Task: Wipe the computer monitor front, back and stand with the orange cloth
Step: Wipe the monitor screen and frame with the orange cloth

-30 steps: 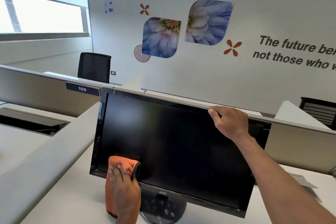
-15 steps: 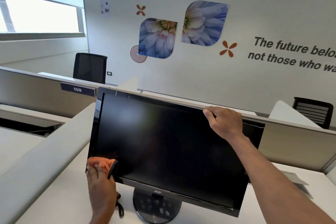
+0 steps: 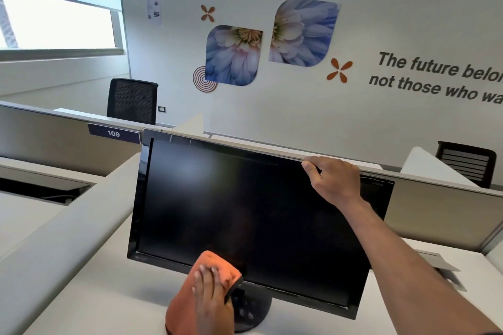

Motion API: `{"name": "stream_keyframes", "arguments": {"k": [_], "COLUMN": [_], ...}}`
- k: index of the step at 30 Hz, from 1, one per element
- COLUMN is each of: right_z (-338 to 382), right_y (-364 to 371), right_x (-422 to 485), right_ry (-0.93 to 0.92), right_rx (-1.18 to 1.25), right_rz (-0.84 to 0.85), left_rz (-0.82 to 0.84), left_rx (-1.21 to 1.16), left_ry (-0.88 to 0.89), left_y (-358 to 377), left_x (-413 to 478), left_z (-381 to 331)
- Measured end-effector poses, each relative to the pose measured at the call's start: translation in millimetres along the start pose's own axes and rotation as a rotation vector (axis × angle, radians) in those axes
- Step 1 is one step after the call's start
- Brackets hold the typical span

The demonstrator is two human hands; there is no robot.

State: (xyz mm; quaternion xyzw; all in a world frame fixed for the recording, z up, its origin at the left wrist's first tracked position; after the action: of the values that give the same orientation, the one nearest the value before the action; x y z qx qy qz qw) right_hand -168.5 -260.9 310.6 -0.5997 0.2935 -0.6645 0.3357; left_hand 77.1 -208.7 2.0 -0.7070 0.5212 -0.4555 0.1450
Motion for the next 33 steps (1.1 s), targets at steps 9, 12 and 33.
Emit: {"name": "stream_keyframes", "arguments": {"k": [9, 12, 33], "right_z": [-1.7, -2.5, -4.6], "right_y": [-1.4, -1.5, 6.9], "right_x": [-0.7, -1.4, 2.9], "right_ry": [0.004, -0.003, -0.031], "right_rx": [0.023, 0.019, -0.014], "right_rz": [-0.002, -0.004, -0.041], "left_rz": [0.155, 0.225, 0.409], "left_rx": [0.302, 0.346, 0.484], "left_ry": [0.76, 0.805, 0.737], "left_y": [29.4, 17.8, -16.0], "left_x": [-20.8, -13.3, 15.4], "left_z": [-34.9, -26.9, 29.0]}}
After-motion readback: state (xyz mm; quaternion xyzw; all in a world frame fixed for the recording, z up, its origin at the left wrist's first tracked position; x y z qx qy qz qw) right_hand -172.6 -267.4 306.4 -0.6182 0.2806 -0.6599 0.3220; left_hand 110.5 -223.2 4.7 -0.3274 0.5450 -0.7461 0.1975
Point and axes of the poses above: each hand's wrist, its own x-axis towards the middle knuckle, its own y-axis out of the palm, z = x × y, the point moved 4 cm from there along x, towards the middle knuckle
